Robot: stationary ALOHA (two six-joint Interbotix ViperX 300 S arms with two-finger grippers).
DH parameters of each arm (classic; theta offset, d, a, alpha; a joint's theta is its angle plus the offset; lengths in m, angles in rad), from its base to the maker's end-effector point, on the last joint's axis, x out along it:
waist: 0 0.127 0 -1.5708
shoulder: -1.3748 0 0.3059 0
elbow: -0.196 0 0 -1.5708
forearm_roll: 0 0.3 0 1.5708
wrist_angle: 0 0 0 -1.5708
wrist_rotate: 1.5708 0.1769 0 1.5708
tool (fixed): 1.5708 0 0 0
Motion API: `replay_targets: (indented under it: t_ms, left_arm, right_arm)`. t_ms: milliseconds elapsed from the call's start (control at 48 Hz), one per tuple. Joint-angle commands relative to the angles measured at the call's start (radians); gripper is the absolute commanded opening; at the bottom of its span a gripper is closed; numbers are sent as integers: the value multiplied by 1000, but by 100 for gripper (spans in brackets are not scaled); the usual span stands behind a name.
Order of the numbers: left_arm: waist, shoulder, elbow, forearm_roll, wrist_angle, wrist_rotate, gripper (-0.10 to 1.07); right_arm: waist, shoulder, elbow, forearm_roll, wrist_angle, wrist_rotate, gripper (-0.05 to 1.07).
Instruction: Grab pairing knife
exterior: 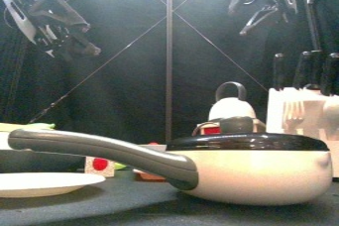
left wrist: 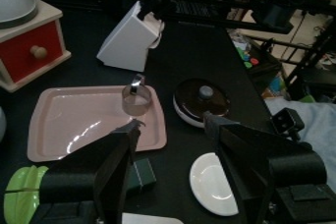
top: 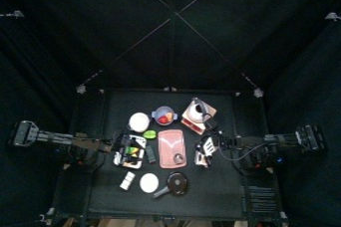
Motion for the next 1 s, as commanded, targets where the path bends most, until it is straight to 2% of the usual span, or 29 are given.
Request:
replay_targets:
  t_ms: [0, 188, 292, 396, 521, 833, 979]
  left_arm:
    - [3, -2, -12, -3, -9, 2, 91]
    - [3, -2, -12, -2, -8, 2, 91]
    - [3, -2, -14, 0, -9, 2, 91]
    - [3, -2, -14, 0, -8, 2, 91]
    - [3, -2, -12, -2, -8, 2, 91]
    - [3, -2, -12, -2, -9, 2, 91]
    - [3, -3, -12, 0, -9, 2, 91]
  right_arm:
    - [66, -6, -23, -98, 44, 97, 85]
    - [224, 5, -25, -279, 192, 345, 83]
    - [305, 23, -15, -344, 268, 460, 82]
    - [370, 55, -3, -390, 298, 563, 80]
    - [419, 103, -5, -422, 331, 644, 79]
    - [502, 202, -48, -420, 442, 730, 79]
    - [557, 224, -69, -419, 546, 798, 79]
